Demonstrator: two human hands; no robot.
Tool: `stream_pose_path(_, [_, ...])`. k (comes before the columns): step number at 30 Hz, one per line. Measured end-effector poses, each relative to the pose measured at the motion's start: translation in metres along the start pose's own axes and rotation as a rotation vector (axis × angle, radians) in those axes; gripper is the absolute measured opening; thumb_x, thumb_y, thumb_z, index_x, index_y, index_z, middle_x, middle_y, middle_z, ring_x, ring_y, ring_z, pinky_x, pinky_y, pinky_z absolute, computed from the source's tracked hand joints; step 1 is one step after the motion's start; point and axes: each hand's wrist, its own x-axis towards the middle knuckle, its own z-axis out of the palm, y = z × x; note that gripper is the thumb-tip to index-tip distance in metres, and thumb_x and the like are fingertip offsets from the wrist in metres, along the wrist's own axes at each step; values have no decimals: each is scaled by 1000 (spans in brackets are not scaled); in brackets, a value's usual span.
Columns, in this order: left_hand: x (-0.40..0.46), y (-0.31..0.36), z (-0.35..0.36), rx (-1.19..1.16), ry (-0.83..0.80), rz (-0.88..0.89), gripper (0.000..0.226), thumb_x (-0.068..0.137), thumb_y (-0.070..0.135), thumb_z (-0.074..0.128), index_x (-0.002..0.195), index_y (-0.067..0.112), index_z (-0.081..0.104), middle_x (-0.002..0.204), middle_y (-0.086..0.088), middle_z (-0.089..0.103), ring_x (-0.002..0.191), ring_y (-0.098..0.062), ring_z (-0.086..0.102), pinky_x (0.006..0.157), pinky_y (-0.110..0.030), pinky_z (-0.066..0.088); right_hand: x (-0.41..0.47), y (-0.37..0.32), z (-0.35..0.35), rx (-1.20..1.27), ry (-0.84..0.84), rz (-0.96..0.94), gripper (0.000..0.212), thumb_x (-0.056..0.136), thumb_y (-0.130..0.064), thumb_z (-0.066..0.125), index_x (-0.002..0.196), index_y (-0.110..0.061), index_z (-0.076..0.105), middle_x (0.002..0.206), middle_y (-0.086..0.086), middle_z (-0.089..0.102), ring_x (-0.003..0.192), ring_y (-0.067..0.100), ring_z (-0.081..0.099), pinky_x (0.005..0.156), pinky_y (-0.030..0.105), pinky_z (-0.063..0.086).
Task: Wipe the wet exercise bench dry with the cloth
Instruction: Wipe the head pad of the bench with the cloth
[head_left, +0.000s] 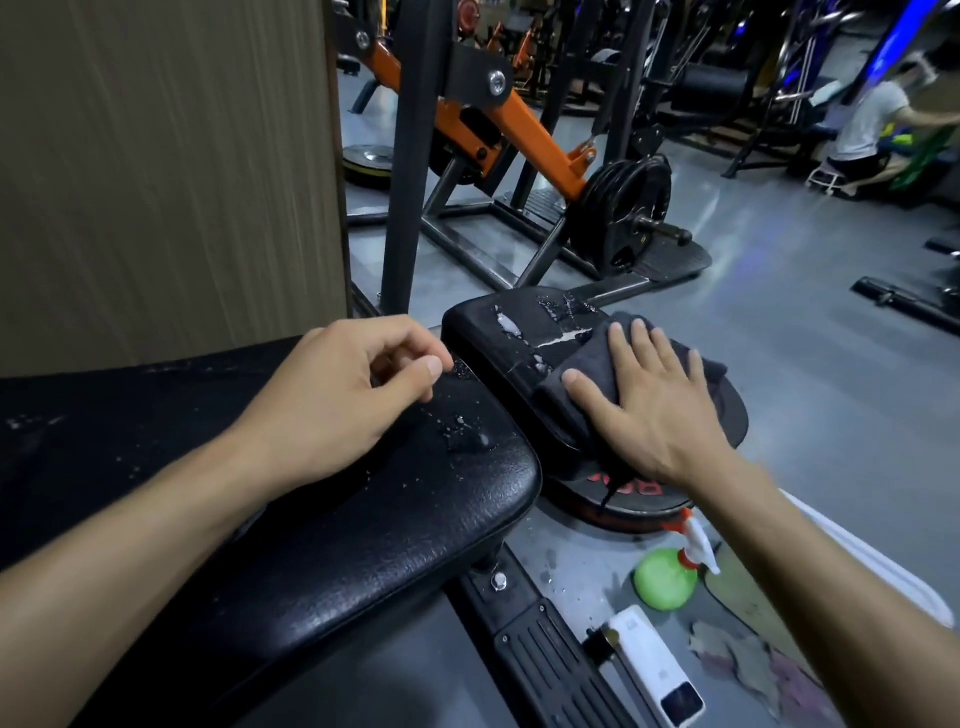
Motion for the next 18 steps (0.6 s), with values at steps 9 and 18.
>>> stream_pose_path(9, [23,-6,-3,102,-45,8,10,92,31,63,89,35,71,82,21,68,77,-1,62,67,-14,44,58,23,-13,64,-110,119,107,83,-86,21,163,-16,13,169,10,20,155,26,20,123,50,21])
stream_pose_path(18, [67,-31,-13,171,-9,-19,10,91,31,64,88,37,71,81,31,65,87,9,56,73,-12,39,11,-27,-6,-16,-77,-217,103,83,-86,7,164,-23,-4,170,-1,-11,158,15,-11,127,44,-7])
